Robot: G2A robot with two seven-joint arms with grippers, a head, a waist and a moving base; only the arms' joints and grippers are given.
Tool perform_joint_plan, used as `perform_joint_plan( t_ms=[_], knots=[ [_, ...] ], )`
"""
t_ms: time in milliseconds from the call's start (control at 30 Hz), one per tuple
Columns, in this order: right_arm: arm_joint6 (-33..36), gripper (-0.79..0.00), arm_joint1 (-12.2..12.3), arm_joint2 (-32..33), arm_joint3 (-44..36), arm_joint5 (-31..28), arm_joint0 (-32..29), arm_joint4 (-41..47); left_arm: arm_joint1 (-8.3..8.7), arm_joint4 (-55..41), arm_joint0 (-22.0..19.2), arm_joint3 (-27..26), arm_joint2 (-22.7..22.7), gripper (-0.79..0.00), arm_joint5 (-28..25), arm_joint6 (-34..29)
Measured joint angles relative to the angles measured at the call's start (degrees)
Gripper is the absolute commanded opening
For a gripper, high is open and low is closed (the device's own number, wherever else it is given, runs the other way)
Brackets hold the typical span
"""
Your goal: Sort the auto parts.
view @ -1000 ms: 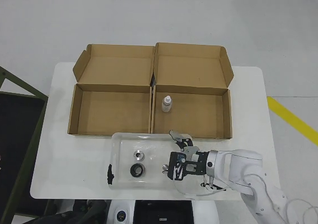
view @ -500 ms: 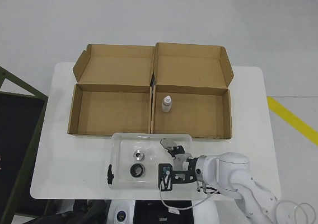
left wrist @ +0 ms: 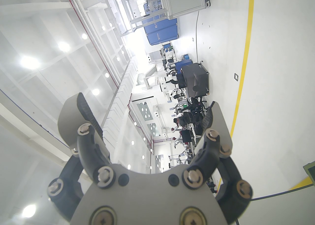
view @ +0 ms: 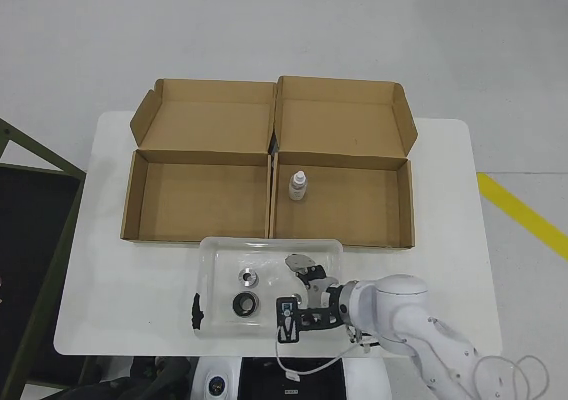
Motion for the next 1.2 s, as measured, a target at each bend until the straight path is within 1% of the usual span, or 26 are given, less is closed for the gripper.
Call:
perform_joint_plan(
  t_ms=[33,200,233,267,300,333,467,700,767,800,833,867,1067,1200],
  knots=[
    [0.25,-0.102,0.0,-0.22,0.16,0.02,0.11,-0.22,0.0,0.0,0.0,0.0,0.0,0.0,0.0,0.0],
    [1.33,-0.197,0.0,-1.2,1.22,-0.17,0.61,-0.85,0.0,0.0,0.0,0.0,0.0,0.0,0.0,0.0],
    [1.47,-0.252,0.0,-1.36,1.42,-0.22,0.67,-0.85,0.0,0.0,0.0,0.0,0.0,0.0,0.0,0.0],
    [1.62,-0.348,0.0,-1.52,1.59,-0.3,0.73,-0.86,0.0,0.0,0.0,0.0,0.0,0.0,0.0,0.0],
    [1.82,-0.4,0.0,-1.74,1.77,-0.44,0.81,-0.86,0.0,0.0,0.0,0.0,0.0,0.0,0.0,0.0],
    [1.98,-0.419,0.01,-1.91,1.9,-0.56,0.86,-0.86,0.0,0.0,0.0,0.0,0.0,0.0,0.0,0.0],
    [2.86,-0.44,0.06,-2.56,2.23,-1.38,0.95,-0.69,0.0,0.0,0.0,0.0,0.0,0.0,0.0,0.0],
    [4.31,-0.517,0.05,-3.83,3.26,-2.52,1.76,-0.13,0.0,0.0,0.0,0.0,0.0,0.0,0.0,0.0],
    [4.43,-0.579,0.0,-4.21,3.61,-2.53,1.99,0.2,0.0,0.0,0.0,0.0,0.0,0.0,0.0,0.0],
    [4.56,-0.637,-0.03,-4.42,3.8,-2.55,2.18,0.36,0.0,0.0,0.0,0.0,0.0,0.0,0.0,0.0],
    [4.66,-0.745,-0.05,-4.57,3.93,-2.55,2.32,0.44,0.0,0.0,0.0,0.0,0.0,0.0,0.0,0.0],
    [4.77,-0.785,-0.07,-4.71,4.03,-2.55,2.45,0.51,0.0,0.0,0.0,0.0,0.0,0.0,0.0,0.0],
    [5.09,-0.785,-0.08,-5.1,3.52,-2.27,3.15,0.92,0.0,0.0,0.0,0.0,0.0,0.0,0.0,0.0],
    [3.64,-0.785,0.05,-4.57,1.69,-2.13,3.24,2.18,0.0,0.0,0.0,0.0,0.0,0.0,0.0,0.0]
  ],
)
